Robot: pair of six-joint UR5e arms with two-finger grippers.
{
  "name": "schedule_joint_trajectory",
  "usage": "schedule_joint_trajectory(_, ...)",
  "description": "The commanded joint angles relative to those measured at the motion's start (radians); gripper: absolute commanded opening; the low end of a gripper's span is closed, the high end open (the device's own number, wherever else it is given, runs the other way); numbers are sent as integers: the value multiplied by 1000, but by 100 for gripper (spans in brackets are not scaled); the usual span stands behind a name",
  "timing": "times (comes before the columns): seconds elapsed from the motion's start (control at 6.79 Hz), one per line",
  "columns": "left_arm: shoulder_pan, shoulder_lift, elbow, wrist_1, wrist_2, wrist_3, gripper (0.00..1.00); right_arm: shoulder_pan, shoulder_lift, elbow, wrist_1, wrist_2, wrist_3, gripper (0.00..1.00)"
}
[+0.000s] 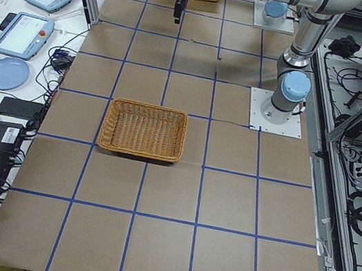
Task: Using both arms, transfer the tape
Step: 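Close the right gripper on the tape roll's rim and lift it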
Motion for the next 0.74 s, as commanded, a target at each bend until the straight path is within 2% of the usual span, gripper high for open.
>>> schedule_joint_trajectory(0.0,0,0,1,0,0,0,100,11,-76,-63,97,5,2,0)
schedule_joint_trajectory(0.15,0,0,1,0,1,0,100,47,-107,-72,115,33,13,0)
schedule_joint_trajectory(0.29,0,0,1,0,1,0,100,114,-115,-72,113,94,124,0)
schedule_joint_trajectory(0.44,0,0,0,0,-2,2,100,227,-100,-72,113,99,324,0)
schedule_joint_trajectory(0.59,0,0,0,0,-2,2,100,329,-89,-72,103,163,472,0)
